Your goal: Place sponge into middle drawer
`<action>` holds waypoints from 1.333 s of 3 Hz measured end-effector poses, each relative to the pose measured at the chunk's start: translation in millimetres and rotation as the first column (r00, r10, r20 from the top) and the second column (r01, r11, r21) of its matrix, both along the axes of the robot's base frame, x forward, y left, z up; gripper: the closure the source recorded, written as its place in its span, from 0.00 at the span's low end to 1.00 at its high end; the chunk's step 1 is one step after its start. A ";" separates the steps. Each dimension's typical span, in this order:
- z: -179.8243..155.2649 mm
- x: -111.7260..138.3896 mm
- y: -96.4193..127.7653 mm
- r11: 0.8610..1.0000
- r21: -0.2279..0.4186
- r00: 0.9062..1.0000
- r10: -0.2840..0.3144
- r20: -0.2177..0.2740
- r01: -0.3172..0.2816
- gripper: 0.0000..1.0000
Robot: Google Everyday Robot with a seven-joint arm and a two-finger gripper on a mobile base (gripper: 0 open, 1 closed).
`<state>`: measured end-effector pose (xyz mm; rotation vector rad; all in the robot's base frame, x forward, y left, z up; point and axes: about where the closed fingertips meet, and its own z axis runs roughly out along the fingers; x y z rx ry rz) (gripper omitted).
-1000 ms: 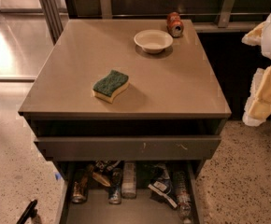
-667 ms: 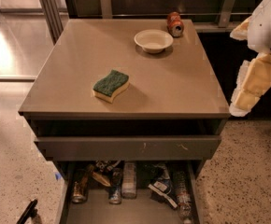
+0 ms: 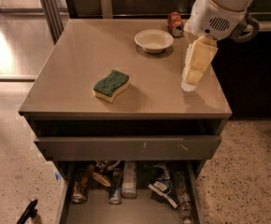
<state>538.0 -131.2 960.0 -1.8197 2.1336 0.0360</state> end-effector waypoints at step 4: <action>-37.4 62.8 59.1 0.978 0.186 0.993 0.107 -0.056 -0.095 0.00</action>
Offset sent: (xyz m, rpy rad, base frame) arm 0.0095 0.0082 -0.0034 0.0426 -0.0024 0.0130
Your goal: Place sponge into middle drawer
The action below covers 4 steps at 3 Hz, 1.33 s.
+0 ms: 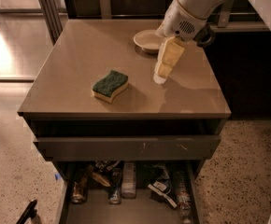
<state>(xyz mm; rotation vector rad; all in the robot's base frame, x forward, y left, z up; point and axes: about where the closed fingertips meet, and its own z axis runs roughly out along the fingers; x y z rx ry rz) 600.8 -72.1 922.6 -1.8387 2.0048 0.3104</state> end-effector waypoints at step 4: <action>-49.7 -7.2 30.6 0.993 -0.121 0.999 -0.012 -0.031 0.008 0.00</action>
Offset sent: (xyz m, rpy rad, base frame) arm 0.0005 0.0227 -0.0239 0.0268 0.0577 0.0591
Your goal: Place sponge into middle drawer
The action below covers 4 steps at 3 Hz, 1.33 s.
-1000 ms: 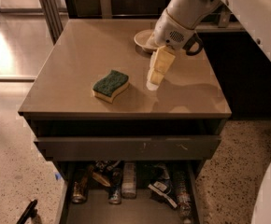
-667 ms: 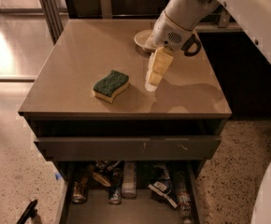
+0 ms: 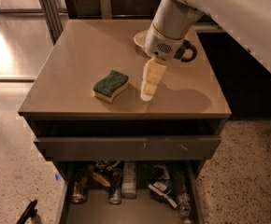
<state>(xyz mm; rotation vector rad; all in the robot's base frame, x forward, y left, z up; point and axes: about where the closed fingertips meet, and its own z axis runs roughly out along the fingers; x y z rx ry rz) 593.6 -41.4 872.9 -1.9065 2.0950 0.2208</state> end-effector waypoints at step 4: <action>-19.2 -1.4 60.9 0.993 0.003 0.991 0.120 -0.058 -0.120 0.00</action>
Offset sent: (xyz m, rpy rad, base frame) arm 0.0036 0.0105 -0.0128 0.0220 0.0383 0.0231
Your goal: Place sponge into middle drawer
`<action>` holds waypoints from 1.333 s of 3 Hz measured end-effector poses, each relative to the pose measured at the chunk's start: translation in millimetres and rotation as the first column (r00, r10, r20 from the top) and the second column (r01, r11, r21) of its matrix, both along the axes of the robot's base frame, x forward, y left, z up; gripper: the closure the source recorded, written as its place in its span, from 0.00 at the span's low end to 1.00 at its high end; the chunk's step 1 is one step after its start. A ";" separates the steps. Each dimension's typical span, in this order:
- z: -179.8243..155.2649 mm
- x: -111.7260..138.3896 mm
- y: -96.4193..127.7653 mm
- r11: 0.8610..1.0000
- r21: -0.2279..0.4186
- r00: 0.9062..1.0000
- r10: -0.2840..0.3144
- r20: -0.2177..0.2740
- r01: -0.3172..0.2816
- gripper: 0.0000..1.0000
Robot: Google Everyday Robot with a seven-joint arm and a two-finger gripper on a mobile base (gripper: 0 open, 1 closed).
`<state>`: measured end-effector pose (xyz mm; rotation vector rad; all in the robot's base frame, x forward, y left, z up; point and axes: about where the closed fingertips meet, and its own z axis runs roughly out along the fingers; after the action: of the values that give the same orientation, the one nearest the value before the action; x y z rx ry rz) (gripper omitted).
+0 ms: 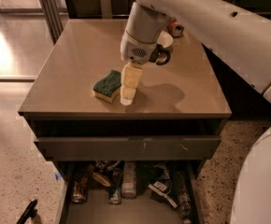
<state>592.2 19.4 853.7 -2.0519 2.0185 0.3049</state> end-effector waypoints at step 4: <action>-39.1 20.6 36.1 0.998 0.067 0.997 0.004 -0.083 0.002 0.00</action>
Offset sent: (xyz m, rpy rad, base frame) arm 0.0199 0.0394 -0.0150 0.0629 0.0454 0.0439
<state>612.8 55.5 814.6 -2.0310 2.0256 0.4596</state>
